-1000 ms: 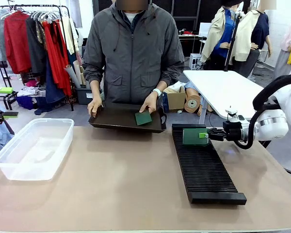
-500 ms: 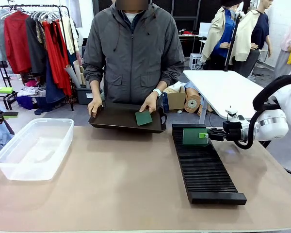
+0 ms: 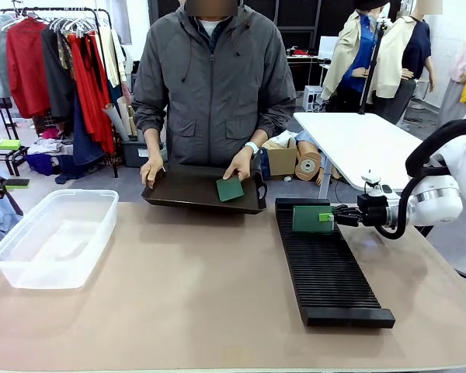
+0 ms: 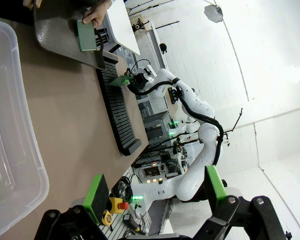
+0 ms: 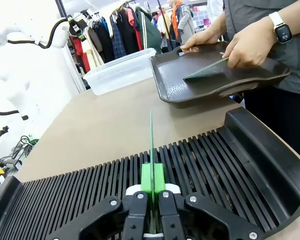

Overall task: Sort PCBs into racks and boxes based on the side picked up.
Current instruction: If the short side of the Blank PCB is picked up, insert it into the PCB Rack ; if the long side is picked up, place it in the Organizing box.

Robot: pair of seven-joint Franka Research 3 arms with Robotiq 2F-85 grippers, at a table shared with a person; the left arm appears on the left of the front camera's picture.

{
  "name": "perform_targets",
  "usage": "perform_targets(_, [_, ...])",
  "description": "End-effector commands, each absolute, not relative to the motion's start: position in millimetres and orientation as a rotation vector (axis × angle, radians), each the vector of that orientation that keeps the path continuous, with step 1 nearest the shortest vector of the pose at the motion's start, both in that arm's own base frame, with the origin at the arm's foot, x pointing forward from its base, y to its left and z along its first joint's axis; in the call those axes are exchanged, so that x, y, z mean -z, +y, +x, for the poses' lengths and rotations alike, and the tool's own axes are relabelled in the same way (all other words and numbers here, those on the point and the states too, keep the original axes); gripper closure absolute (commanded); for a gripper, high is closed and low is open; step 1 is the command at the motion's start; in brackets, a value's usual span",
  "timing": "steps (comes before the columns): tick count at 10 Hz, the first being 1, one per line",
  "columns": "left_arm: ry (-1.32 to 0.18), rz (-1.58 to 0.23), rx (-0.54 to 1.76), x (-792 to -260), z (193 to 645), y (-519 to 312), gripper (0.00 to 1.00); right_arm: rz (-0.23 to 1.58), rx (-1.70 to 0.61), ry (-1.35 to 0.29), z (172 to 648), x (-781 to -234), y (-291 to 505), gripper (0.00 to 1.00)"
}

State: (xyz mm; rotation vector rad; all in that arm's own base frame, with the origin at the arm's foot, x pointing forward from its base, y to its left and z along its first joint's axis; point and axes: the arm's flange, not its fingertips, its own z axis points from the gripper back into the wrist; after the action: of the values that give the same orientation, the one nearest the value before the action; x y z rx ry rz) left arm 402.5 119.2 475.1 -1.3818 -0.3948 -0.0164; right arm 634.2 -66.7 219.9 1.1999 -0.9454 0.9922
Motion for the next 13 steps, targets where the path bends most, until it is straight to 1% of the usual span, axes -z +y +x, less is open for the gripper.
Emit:
perform_targets(1, [-0.392, -1.388, 0.013, -475.9, 400.8, 118.9, 0.00, 1.192, -1.018, -0.986, 617.7, -227.0, -62.2, 1.00])
perform_targets(9, [-0.392, -1.388, 0.013, -475.9, 400.8, 118.9, 0.00, 1.177, -1.014, -0.996, 618.2, -224.9, -62.5, 1.00])
perform_targets(13, [-0.392, -1.388, 0.013, -475.9, 400.8, 118.9, 0.00, 1.168, -1.025, -0.974, 621.9, -222.1, -60.0, 1.00])
